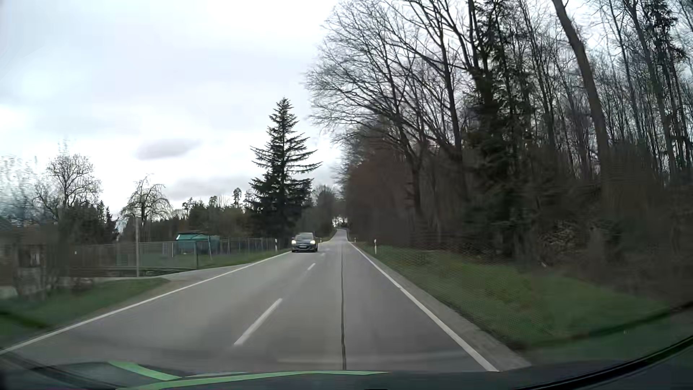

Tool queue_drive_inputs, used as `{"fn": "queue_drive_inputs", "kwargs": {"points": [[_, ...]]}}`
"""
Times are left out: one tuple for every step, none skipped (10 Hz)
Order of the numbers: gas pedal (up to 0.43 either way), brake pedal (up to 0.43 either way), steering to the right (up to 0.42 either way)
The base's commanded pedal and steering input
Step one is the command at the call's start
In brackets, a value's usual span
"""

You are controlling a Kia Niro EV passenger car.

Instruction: Follow the waypoints while adhering to traffic rules and regulations

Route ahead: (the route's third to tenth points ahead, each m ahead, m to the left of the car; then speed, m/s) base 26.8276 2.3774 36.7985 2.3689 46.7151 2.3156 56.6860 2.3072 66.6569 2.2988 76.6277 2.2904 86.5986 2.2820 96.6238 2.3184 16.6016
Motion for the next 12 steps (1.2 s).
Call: {"fn": "queue_drive_inputs", "kwargs": {"points": [[0.220,0.000,0.001],[0.220,0.000,0.001],[0.220,0.000,0.000],[0.220,0.000,0.000],[0.228,0.000,0.000],[0.228,0.000,0.000],[0.228,0.000,0.000],[0.228,0.000,-0.001],[0.228,0.000,-0.003],[0.240,0.000,-0.004],[0.240,0.000,-0.005],[0.240,0.000,-0.005]]}}
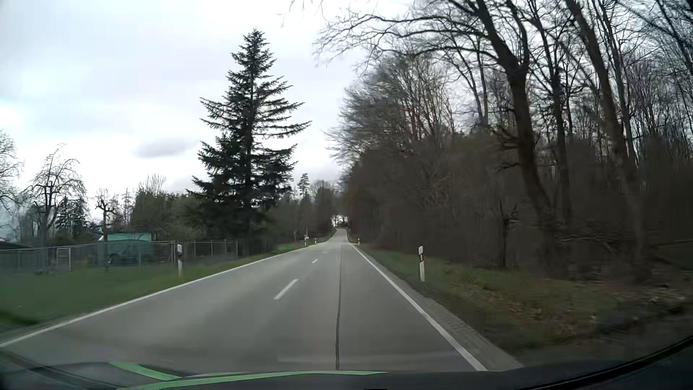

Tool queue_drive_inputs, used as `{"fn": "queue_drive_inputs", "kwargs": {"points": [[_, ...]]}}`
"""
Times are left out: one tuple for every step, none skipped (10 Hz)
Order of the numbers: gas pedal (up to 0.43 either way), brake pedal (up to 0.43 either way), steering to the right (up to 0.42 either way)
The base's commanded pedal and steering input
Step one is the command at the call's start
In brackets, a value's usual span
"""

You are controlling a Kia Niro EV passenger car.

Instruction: Follow the waypoints while adhering to traffic rules and regulations

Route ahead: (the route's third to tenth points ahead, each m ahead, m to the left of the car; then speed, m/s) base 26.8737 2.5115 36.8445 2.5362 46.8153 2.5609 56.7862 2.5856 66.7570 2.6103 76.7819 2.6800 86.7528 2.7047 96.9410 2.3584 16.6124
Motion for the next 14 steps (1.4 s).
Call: {"fn": "queue_drive_inputs", "kwargs": {"points": [[0.240,0.000,-0.005],[0.240,0.000,-0.005],[0.240,0.000,-0.005],[0.240,0.000,-0.004],[0.240,0.000,-0.003],[0.240,0.000,-0.002],[0.240,0.000,-0.001],[0.240,0.000,-0.001],[0.240,0.000,-0.001],[0.240,0.000,-0.001],[0.240,0.000,-0.001],[0.240,0.000,-0.001],[0.240,0.000,-0.001],[0.240,0.000,0.000]]}}
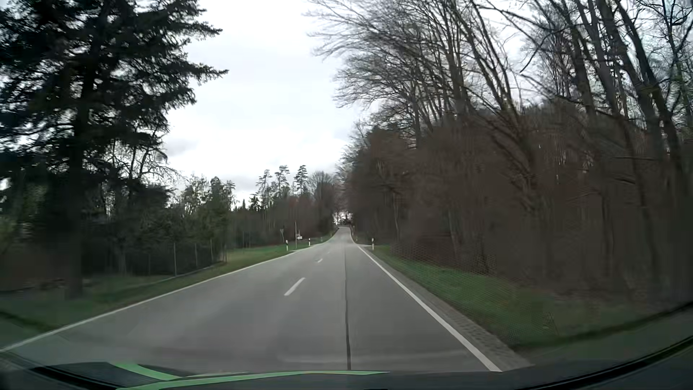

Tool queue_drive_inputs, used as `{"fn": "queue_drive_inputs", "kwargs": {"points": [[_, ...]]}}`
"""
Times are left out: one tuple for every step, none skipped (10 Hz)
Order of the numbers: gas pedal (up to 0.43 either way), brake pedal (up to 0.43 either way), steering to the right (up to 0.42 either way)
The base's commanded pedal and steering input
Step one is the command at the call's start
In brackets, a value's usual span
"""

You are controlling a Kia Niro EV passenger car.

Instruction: Follow the waypoints while adhering to traffic rules and regulations

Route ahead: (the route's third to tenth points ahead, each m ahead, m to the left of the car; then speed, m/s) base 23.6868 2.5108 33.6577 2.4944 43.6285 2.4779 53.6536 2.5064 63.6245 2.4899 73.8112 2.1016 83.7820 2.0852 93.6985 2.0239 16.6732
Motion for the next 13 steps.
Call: {"fn": "queue_drive_inputs", "kwargs": {"points": [[0.240,0.000,0.000],[0.240,0.000,0.000],[0.240,0.000,-0.001],[0.240,0.000,0.000],[0.248,0.000,0.000],[0.248,0.000,0.000],[0.248,0.000,0.000],[0.248,0.000,0.000],[0.248,0.000,0.000],[0.248,0.000,0.000],[0.248,0.000,0.000],[0.248,0.000,0.000],[0.248,0.000,0.000]]}}
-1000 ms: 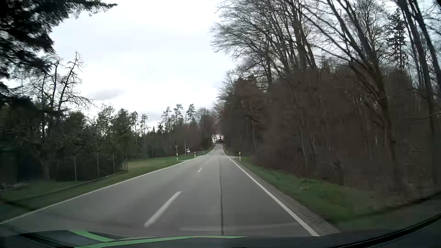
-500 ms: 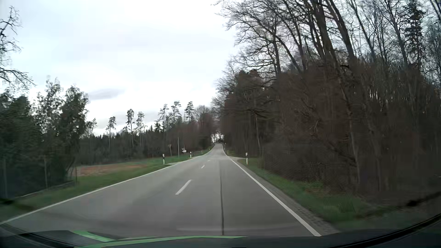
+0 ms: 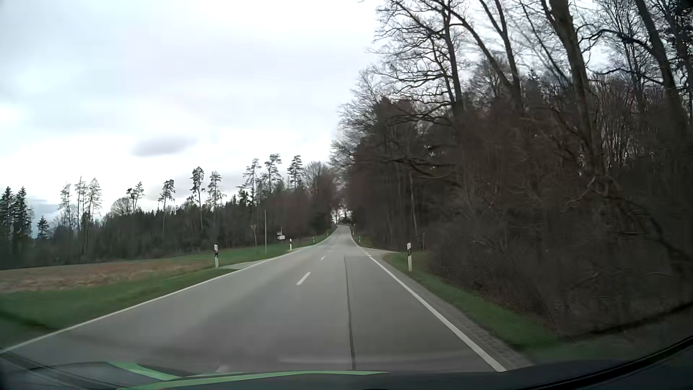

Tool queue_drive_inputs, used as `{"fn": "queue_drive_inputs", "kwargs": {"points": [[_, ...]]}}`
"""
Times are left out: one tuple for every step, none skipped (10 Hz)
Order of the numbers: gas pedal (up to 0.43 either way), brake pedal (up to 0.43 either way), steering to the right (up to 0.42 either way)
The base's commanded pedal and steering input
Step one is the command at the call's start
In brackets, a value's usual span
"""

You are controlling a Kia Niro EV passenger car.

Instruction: Follow the waypoints while adhering to traffic rules and regulations

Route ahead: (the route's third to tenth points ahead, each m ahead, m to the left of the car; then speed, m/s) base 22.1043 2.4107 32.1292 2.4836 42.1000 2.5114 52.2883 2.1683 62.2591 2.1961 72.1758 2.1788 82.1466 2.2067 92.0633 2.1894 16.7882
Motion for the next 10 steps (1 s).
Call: {"fn": "queue_drive_inputs", "kwargs": {"points": [[0.248,0.000,0.000],[0.248,0.000,0.000],[0.248,0.000,0.000],[0.248,0.000,0.001],[0.248,0.000,0.001],[0.248,0.000,0.003],[0.248,0.000,0.002],[0.248,0.000,0.002],[0.248,0.000,0.001],[0.248,0.000,0.001]]}}
